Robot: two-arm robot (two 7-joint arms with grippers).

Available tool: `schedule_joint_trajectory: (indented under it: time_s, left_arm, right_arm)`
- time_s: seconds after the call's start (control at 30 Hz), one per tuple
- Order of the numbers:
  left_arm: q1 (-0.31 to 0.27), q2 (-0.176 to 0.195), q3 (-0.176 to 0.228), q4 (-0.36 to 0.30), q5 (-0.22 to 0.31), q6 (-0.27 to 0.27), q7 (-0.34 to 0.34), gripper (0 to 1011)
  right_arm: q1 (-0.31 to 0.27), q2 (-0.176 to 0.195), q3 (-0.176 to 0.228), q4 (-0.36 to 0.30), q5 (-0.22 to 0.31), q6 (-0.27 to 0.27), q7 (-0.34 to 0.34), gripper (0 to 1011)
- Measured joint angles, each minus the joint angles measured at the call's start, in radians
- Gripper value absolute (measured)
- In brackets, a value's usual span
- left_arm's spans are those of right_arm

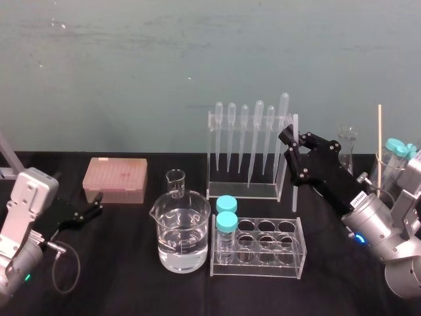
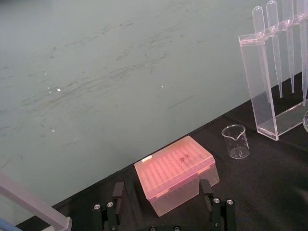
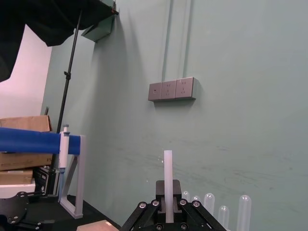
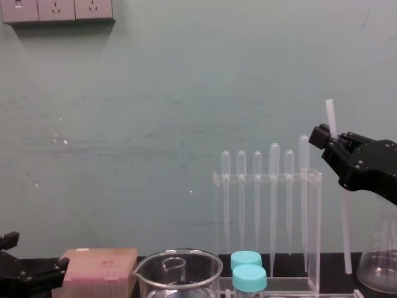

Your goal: Pick up the stirring rod with one hand, then place it down.

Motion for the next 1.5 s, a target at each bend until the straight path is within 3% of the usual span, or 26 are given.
schedule_joint_trajectory:
  time_s: [1.17,1.5]
  left_arm:
    - [0.0,0.0,0.0,0.0,0.0,0.0,0.0,1000]
    - [0.0,0.0,0.0,0.0,0.0,0.0,0.0,1000]
  right_arm:
    - [-0.001,-0.001,0.003,-0.001,-0.001,0.004,0.006,69]
    - [-0.041,0.01,0.011,-0.078,-0.02,0.045,0.014,69]
